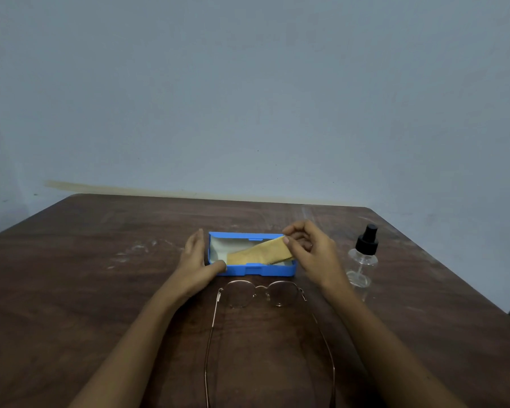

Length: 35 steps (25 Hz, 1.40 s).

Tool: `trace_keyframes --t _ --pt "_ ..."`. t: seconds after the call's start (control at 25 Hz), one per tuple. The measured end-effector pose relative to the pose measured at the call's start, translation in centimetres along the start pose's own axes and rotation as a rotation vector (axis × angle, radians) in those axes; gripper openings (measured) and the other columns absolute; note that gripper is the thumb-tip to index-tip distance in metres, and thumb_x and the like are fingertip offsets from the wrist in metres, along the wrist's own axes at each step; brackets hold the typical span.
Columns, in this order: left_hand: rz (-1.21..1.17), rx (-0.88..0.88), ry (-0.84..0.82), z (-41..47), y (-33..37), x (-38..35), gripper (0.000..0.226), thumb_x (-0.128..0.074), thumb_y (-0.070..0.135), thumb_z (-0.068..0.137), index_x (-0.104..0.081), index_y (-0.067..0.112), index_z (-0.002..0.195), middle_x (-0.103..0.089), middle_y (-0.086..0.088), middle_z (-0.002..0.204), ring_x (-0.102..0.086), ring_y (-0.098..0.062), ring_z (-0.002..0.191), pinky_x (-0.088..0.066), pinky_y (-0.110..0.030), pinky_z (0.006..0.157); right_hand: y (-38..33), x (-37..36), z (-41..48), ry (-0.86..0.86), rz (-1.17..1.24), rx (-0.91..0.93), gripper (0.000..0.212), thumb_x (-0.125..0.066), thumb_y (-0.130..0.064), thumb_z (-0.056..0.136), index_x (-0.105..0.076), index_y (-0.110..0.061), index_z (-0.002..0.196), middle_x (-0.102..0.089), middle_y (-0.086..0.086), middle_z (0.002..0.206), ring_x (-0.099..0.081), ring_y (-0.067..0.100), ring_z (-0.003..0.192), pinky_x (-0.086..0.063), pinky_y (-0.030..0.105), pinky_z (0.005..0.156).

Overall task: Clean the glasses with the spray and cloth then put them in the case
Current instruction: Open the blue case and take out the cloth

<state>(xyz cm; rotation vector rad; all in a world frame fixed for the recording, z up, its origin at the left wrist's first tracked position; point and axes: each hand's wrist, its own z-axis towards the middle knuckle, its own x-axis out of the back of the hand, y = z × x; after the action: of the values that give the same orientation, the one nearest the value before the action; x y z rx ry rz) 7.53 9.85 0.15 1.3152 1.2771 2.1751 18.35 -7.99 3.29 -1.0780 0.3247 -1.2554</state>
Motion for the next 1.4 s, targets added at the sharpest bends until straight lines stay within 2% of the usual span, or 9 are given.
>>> trace_keyframes --t 0.12,0.2,0.4,0.64,0.76,0.88,1.08,1.28,1.4 --pt "0.000 -0.315 0.330 -0.5 1.1 0.5 0.060 -0.058 0.025 0.078 -0.038 0.019 0.134 -0.029 0.001 0.140 -0.022 -0.007 0.129 -0.020 -0.012 0.102 -0.3 0.0 0.0 0.013 0.008 0.068 0.018 -0.056 -0.002 0.086 -0.058 -0.020 0.086 -0.061 -0.012 0.079 -0.055 -0.003 0.067 -0.044 0.012 0.060" --pt "0.067 -0.486 0.334 -0.8 2.4 0.6 0.045 -0.054 0.038 0.075 -0.054 0.024 0.118 -0.040 0.010 0.126 -0.030 0.000 0.120 -0.022 -0.002 0.094 -0.5 0.1 0.0 0.007 -0.042 0.140 0.022 -0.056 -0.002 0.085 -0.059 -0.023 0.087 -0.062 -0.008 0.083 -0.054 -0.003 0.074 -0.041 0.006 0.063" --pt "0.148 -0.566 0.225 -0.9 3.8 -0.6 0.037 -0.055 0.037 0.076 -0.061 0.023 0.110 -0.058 0.007 0.117 -0.044 -0.004 0.112 -0.033 -0.019 0.094 -1.5 -0.1 0.0 0.021 -0.234 0.408 0.019 -0.055 -0.003 0.084 -0.065 -0.018 0.089 -0.057 -0.021 0.082 -0.044 -0.008 0.078 -0.035 0.004 0.068" --pt "0.190 -0.496 0.217 -0.9 3.6 -0.5 0.030 -0.054 0.044 0.076 -0.067 0.023 0.092 -0.063 0.013 0.099 -0.051 -0.009 0.102 -0.043 -0.039 0.091 -3.0 -0.5 -0.4 0.102 -0.266 0.616 0.017 -0.050 -0.013 0.085 -0.065 -0.018 0.089 -0.066 -0.014 0.086 -0.057 0.007 0.079 -0.041 0.026 0.071" --pt "0.106 -0.449 0.301 -1.1 4.0 -0.5 0.008 -0.063 0.024 0.080 -0.068 0.021 0.085 -0.063 0.013 0.083 -0.058 -0.007 0.088 -0.047 -0.029 0.079 -3.0 -0.4 -0.4 0.120 -0.260 0.655 0.018 -0.049 -0.012 0.086 -0.066 -0.017 0.090 -0.070 -0.007 0.086 -0.058 0.008 0.080 -0.042 0.032 0.071" --pt "-0.092 -0.310 0.432 -1.1 4.7 -0.1 0.009 -0.064 0.014 0.080 -0.069 0.020 0.078 -0.062 0.014 0.065 -0.058 0.005 0.065 -0.043 -0.009 0.059 -2.8 -0.3 -0.3 0.136 -0.284 0.664 0.016 -0.051 -0.013 0.085 -0.066 -0.016 0.088 -0.069 -0.009 0.083 -0.051 0.008 0.076 -0.042 0.032 0.068" --pt "-0.441 -0.085 0.439 -1.5 5.6 0.3 0.019 -0.062 0.009 0.081 -0.064 0.024 0.069 -0.064 0.005 0.067 -0.063 -0.010 0.065 -0.054 -0.027 0.062 -2.5 -0.9 -0.4 -0.013 -0.329 0.635 0.018 -0.052 -0.016 0.084 -0.067 -0.016 0.093 -0.063 -0.018 0.087 -0.052 0.005 0.083 -0.044 0.031 0.071" --pt "-0.741 0.024 0.349 -1.9 5.5 0.4 0.010 -0.060 0.004 0.082 -0.063 0.013 0.078 -0.067 -0.005 0.072 -0.066 -0.007 0.056 -0.054 -0.017 0.050 -1.8 -1.7 -0.6 -0.200 -0.386 0.627 0.022 -0.050 -0.010 0.085 -0.065 -0.014 0.100 -0.070 0.001 0.095 -0.059 0.011 0.089 -0.052 0.038 0.074" --pt "-0.865 0.049 0.330 -2.1 5.7 0.2 0.012 -0.057 -0.001 0.083 -0.061 0.010 0.078 -0.065 -0.008 0.073 -0.065 -0.005 0.055 -0.053 -0.014 0.049 -1.7 -2.2 -0.8 -0.243 -0.433 0.640 0.024 -0.045 -0.012 0.084 -0.064 -0.013 0.098 -0.068 0.005 0.094 -0.062 0.021 0.085 -0.049 0.032 0.073"
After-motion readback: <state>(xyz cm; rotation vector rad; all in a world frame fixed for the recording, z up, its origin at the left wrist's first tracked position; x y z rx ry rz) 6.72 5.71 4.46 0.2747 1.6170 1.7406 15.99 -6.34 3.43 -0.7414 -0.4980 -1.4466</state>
